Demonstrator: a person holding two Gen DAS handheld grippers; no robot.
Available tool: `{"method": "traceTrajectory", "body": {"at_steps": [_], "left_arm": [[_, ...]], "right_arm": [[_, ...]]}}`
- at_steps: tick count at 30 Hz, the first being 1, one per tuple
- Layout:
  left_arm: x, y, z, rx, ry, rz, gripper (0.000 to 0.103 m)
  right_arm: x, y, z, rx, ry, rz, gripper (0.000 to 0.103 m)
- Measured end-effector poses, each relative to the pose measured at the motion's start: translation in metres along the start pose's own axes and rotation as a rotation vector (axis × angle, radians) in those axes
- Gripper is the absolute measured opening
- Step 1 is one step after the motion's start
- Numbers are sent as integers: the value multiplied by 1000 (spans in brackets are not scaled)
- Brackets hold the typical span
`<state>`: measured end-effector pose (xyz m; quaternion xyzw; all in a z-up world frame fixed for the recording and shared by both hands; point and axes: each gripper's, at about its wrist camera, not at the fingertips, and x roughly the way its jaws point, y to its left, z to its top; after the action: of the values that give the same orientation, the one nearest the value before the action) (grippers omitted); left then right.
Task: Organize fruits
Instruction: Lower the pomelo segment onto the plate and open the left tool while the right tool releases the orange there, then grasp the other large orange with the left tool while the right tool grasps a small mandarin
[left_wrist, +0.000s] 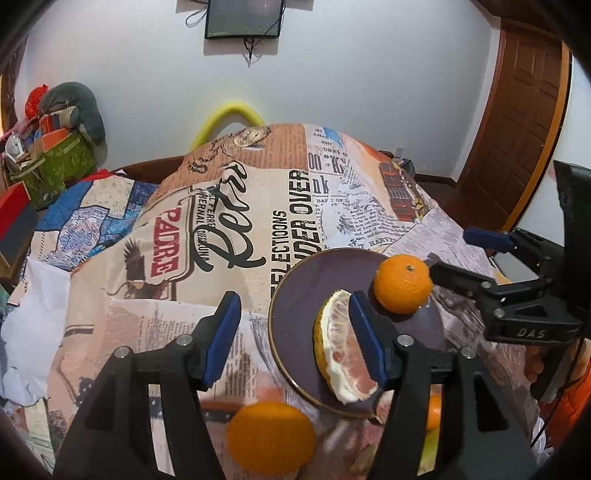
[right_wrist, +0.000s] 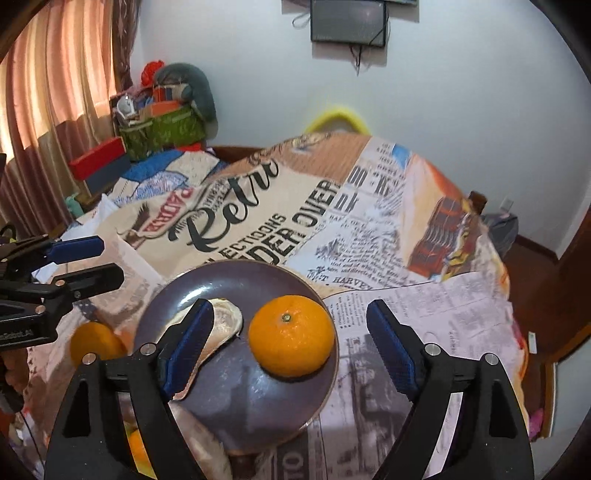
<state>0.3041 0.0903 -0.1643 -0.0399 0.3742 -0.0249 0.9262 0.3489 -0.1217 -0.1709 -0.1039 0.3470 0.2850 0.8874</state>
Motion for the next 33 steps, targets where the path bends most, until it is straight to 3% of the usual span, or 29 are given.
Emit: {"method": "traceTrajectory", "body": {"at_steps": [8, 16, 33], "left_arm": [[-43, -7, -17, 38, -23, 11, 65], [-66, -11, -40, 23, -14, 5, 68], [-41, 1, -101, -42, 145, -4, 72]], "right_arm": [[-50, 14, -13, -15, -82, -49, 84], [-75, 22, -35, 13, -105, -70, 85], [-67, 6, -109, 132, 22, -90, 85]]}}
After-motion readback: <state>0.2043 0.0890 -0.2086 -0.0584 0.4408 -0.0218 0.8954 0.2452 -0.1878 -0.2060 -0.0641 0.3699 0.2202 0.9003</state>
